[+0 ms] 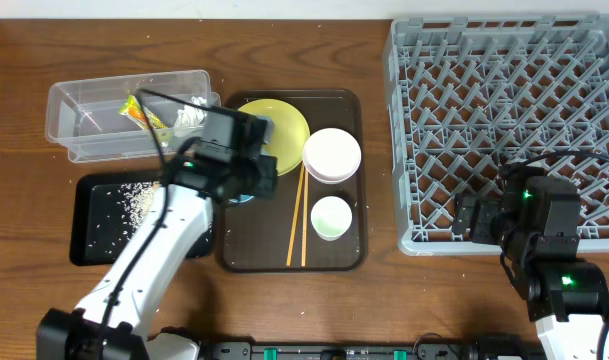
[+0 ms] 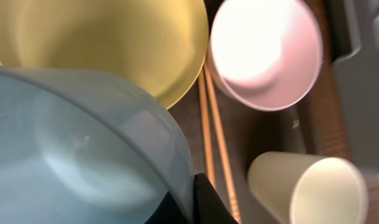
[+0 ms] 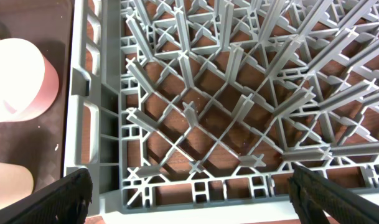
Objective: Sort waste into correct bins and load items into the dishwasher rack
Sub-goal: 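Return the empty blue bowl to the brown tray with the left gripper, then grasp the cream cup on the brown tray with the left gripper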
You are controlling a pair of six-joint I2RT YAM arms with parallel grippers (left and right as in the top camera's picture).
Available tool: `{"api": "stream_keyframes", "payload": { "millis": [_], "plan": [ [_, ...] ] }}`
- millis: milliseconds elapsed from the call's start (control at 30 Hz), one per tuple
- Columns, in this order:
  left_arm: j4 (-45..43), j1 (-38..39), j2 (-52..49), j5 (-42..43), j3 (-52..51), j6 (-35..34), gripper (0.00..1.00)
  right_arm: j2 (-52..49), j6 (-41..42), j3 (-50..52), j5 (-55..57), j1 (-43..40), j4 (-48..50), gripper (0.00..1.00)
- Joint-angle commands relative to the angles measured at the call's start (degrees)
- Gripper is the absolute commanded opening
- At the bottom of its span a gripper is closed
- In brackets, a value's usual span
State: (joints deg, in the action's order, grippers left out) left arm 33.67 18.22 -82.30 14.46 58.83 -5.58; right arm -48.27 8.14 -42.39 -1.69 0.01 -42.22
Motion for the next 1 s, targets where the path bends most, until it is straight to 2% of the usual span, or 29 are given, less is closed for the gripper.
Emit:
{"api": "stream_keyframes", "payload": {
  "millis": [0,233,400,467,567,633,933,967],
  "plan": [
    [0.85,2.84,-2.99,-7.30,0.31,2.78,0.06,0.15,0.61,-1.09,-0.24,-0.37,-0.02,0.99],
    [4.72,5.27,-10.95,-7.23,0.31,0.74,0.10,0.15,0.59,-1.09,-0.24,-0.37,-0.04,0.99],
    [7.89,5.33,-12.31,-5.22,0.31,0.13,0.13,0.15,0.59,-1.09,-0.24,-0.37,-0.02,0.99],
    [8.28,5.35,-12.31,-3.63,0.31,0.13,0.17,0.15,0.61,-1.09,-0.24,-0.37,-0.02,0.99],
    [8.09,5.33,-12.24,-0.07,0.33,0.17,0.38,0.15,0.61,-1.09,-0.26,-0.37,-0.04,0.99],
    [8.17,5.33,-11.87,1.66,0.81,0.17,0.45,0.15,0.59,-1.09,-0.24,-0.37,-0.04,0.99],
    [7.15,5.40,-3.45,4.85,4.31,0.17,0.48,0.15,0.59,-1.09,-0.24,-0.37,-0.04,0.99],
    [6.99,5.40,-2.78,4.87,4.31,0.17,0.51,0.15,0.59,-1.09,-0.24,-0.37,-0.04,0.99]
  ]
}}
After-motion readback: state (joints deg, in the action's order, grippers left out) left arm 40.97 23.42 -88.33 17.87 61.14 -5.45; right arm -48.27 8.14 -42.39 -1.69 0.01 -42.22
